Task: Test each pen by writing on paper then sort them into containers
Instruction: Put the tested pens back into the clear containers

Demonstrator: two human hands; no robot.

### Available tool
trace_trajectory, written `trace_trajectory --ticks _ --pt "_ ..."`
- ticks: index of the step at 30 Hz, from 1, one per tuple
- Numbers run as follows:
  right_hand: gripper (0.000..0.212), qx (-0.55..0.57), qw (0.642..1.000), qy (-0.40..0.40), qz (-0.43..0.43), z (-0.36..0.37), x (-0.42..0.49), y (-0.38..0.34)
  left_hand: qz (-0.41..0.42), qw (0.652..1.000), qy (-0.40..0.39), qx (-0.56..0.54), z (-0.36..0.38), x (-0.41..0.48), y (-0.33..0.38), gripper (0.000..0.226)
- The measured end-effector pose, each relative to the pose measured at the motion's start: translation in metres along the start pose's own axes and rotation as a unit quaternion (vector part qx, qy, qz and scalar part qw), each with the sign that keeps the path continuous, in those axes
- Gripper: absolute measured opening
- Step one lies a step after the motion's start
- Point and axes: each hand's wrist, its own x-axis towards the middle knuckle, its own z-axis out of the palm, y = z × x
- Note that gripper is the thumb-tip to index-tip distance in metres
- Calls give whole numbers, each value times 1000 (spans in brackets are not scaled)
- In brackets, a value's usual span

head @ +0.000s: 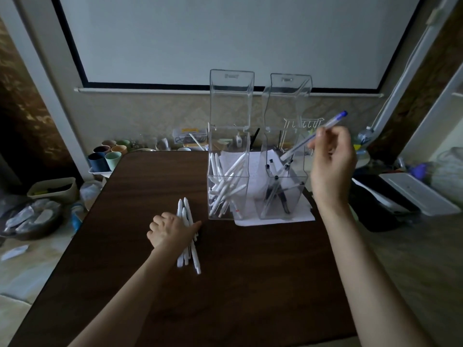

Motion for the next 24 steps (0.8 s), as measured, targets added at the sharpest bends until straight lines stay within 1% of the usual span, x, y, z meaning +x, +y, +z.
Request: trace_trajectory --ticks 1,2,4,5,6,8,12,14,15,16,17,18,19,20,22,24 --pt "26 -33 999 -7 8 3 6 8 4 1000 -6 -8 -1 1 0 89" --pt "30 -83 995 -38 35 7 9 18 6 1000 -13 -17 -2 1 1 86" --pt "41 -182 965 -143 124 14 8 36 3 999 -28 -25 -3 2 1 80" --pt "45 -208 950 -174 152 16 3 44 -1 999 -32 -22 -4 3 1 78" --pt "45 -220 945 -179 164 17 -4 48 -2 999 -34 -17 -5 2 1 74" --pt "41 -211 954 -148 154 17 -18 48 3 999 -32 -1 -4 3 1 66" --pt "30 -159 977 -89 106 15 -51 27 26 999 -15 40 -2 1 -1 51" --pt "27 -130 984 -97 73 16 -72 17 31 999 -31 16 -4 3 -4 47" --pt "28 -109 986 -114 58 18 -83 12 31 998 -44 -20 -7 6 -7 44" --pt "29 -85 986 -138 42 20 -92 8 31 994 -63 -79 -10 10 -11 38" --pt "31 -61 983 -169 25 23 -100 5 33 984 -84 -151 -14 13 -15 31" --pt "31 -39 978 -203 12 26 -107 1 43 967 -99 -233 -19 14 -21 24" --pt "31 -20 971 -238 7 31 -113 -2 63 943 -107 -310 -23 14 -27 20" --pt "29 -6 963 -270 8 35 -117 -5 90 917 -112 -371 -27 12 -32 21" --pt "23 28 946 -322 35 45 -125 -13 144 865 -124 -465 -35 4 -41 27" --pt "18 74 925 -361 90 54 -130 -20 185 816 -159 -523 -41 -6 -45 26"
